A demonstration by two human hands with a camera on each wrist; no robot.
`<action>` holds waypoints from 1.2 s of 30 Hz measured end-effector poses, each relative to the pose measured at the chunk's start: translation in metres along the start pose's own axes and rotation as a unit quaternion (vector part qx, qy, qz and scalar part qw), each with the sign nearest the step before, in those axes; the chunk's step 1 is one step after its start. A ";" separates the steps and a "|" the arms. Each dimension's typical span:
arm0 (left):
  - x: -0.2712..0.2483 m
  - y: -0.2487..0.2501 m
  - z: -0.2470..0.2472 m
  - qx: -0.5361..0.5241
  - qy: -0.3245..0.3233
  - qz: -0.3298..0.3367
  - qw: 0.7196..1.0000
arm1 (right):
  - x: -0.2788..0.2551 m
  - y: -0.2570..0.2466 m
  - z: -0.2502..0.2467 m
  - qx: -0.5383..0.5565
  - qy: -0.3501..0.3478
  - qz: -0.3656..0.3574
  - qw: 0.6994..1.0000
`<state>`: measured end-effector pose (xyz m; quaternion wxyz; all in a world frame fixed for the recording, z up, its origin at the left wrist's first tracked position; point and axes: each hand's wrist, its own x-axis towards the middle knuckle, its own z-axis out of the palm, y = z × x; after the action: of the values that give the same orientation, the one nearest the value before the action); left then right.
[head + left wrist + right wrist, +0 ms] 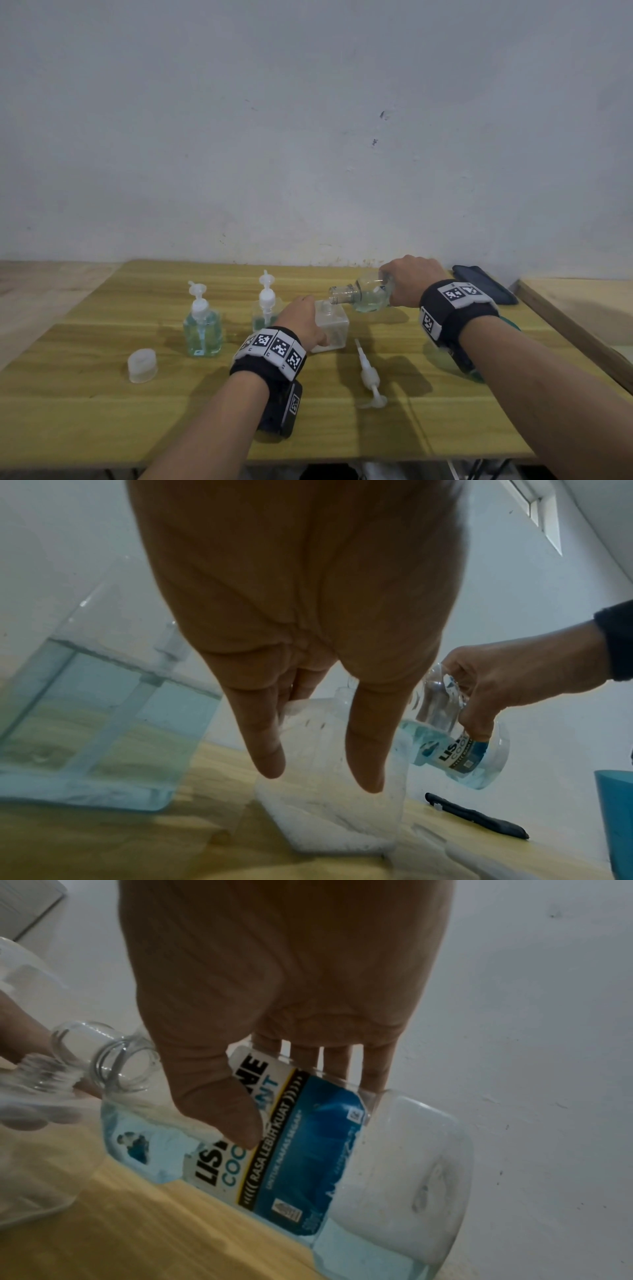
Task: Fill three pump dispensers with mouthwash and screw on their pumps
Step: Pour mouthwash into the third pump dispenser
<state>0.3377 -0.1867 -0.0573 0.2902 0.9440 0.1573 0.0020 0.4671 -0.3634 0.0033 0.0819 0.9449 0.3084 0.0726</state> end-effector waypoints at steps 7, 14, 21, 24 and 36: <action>0.000 0.000 0.000 -0.001 0.000 0.002 1.000 | 0.002 -0.002 0.000 -0.011 0.010 -0.010 1.000; -0.001 0.000 0.000 0.004 -0.001 0.001 1.000 | 0.003 0.000 -0.001 -0.026 0.023 -0.020 0.999; 0.001 -0.001 0.000 0.008 0.000 -0.001 1.000 | 0.004 0.003 -0.003 -0.037 0.027 -0.021 0.999; 0.001 -0.001 0.001 0.011 -0.001 0.000 1.000 | 0.003 0.002 -0.003 -0.035 0.028 -0.021 0.999; 0.002 -0.002 0.001 0.015 0.001 0.000 1.000 | 0.000 0.000 -0.009 -0.045 0.024 -0.038 0.998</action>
<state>0.3393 -0.1854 -0.0597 0.2759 0.9481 0.1579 0.0000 0.4657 -0.3627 0.0123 0.1196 0.9258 0.3428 0.1055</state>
